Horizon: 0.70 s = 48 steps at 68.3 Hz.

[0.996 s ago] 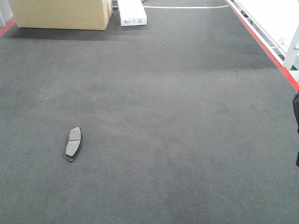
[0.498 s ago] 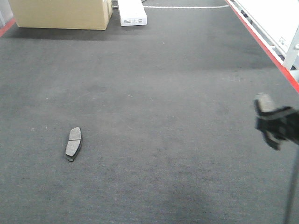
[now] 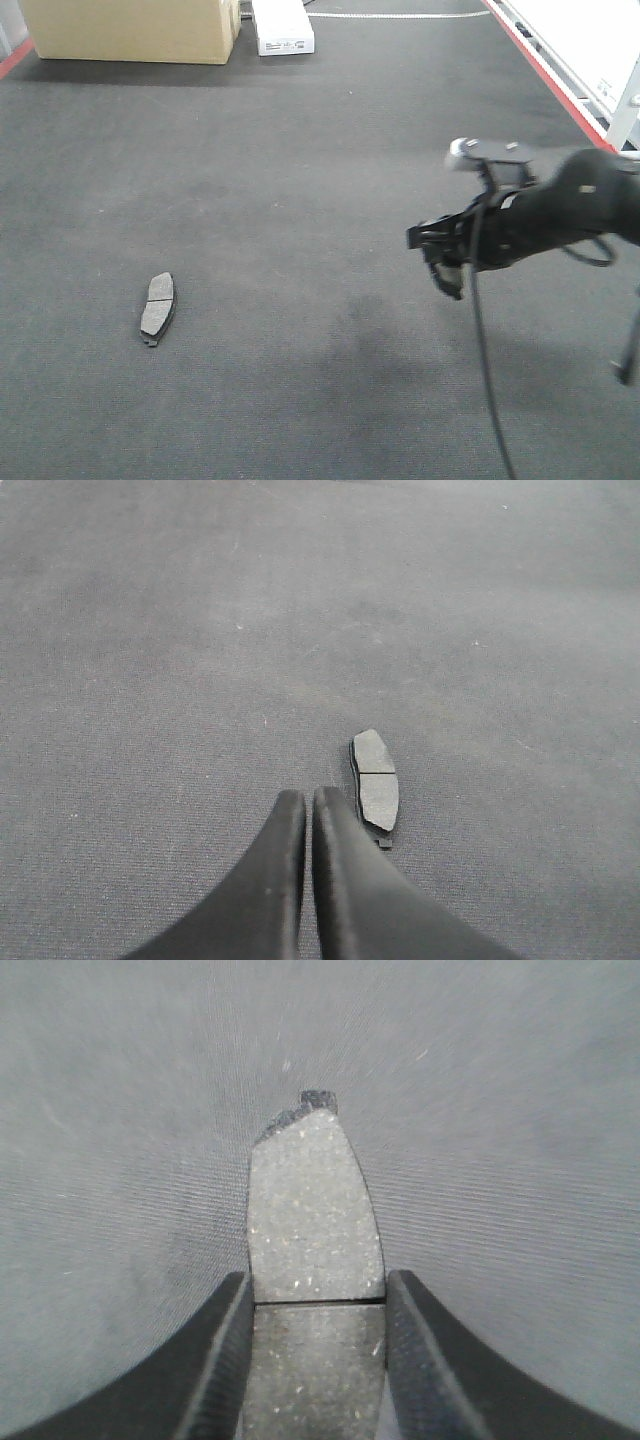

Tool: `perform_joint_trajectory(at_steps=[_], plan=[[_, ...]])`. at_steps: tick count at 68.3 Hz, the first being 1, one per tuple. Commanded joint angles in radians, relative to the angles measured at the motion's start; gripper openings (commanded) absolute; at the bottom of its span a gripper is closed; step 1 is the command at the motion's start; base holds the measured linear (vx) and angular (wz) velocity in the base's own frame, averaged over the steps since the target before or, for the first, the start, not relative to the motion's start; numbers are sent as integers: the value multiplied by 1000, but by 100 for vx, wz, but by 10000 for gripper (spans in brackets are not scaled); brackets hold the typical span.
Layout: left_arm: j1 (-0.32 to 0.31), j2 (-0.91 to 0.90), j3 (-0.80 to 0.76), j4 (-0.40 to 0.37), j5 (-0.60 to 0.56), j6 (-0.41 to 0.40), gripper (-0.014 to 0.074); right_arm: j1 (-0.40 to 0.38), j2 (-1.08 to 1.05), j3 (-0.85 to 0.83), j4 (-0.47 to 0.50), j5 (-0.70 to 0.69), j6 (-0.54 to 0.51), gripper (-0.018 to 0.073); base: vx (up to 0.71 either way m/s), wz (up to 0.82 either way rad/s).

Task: Move and align brake pads A on conveyor
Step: 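Lower the right gripper with its brake pad beside the first pad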

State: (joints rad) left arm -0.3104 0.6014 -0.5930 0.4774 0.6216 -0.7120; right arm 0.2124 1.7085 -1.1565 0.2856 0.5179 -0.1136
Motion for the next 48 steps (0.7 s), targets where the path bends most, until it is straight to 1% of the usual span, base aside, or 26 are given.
perform_joint_trajectory(at_steps=[1,16,31,43,48], plan=[[-3,0,-26,22,-53,-4,-8,-3,17,-71,4,-30,14,98,0,0],[-3,0,-26,22,-53,-4,-8,-3,111,-101,12,-24,15,102,0,0],[-3,0,-26,22,-53,-4,-8,-3,160,-101,16,-71,23,109,0,0],[-3,0,-26,22,-53,-4,-8,-3,177,-100,62,-73,41,134,0,0],[-3,0,-26,22,-53,-4,-8,-3,182,-100,64,-69,41,150,0,0]])
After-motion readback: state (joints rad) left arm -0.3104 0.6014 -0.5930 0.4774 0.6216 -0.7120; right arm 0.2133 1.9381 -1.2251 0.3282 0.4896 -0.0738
